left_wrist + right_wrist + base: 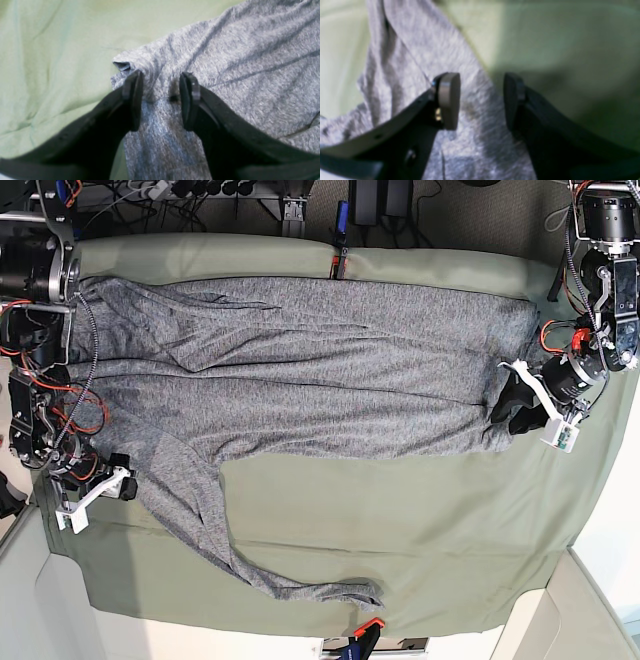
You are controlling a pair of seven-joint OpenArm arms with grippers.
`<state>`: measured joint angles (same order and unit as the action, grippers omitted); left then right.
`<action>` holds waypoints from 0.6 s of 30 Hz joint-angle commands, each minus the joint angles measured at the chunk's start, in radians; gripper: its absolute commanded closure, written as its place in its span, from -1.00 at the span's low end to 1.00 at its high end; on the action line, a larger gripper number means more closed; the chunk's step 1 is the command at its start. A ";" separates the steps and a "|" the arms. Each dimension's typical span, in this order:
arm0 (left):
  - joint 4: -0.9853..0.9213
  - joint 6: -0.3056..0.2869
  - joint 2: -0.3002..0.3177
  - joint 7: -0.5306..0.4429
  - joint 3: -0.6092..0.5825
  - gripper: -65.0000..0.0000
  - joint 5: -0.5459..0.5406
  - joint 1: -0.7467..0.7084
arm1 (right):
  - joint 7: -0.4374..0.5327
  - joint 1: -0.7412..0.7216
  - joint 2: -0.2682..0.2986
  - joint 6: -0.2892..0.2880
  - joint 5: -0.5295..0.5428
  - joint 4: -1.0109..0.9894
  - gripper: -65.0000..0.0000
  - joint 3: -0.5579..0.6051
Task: Fold the T-shirt properly
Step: 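Reach the right gripper to the shirt side and grasp the fabric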
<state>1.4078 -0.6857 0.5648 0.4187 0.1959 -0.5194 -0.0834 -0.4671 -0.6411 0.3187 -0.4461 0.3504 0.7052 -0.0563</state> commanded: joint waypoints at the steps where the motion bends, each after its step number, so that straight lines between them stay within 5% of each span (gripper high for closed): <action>1: 0.016 -0.012 0.019 -0.025 0.008 0.17 -0.017 0.014 | 0.021 -0.037 0.014 -0.003 0.015 0.032 0.13 -0.011; 11: 0.016 -0.012 0.019 -0.018 0.008 0.17 -0.042 0.014 | 0.028 -0.031 0.014 0.050 -0.108 0.024 0.13 -0.031; 18: 0.016 -0.012 0.011 -0.017 0.008 0.17 -0.048 0.014 | 0.030 0.000 -0.005 0.026 -0.106 0.022 0.13 -0.027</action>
<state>1.4078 -0.6857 0.5568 0.4198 0.1959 -0.5507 -0.0834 -0.4595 -0.6125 0.3092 -0.4068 0.2352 0.7139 -0.0811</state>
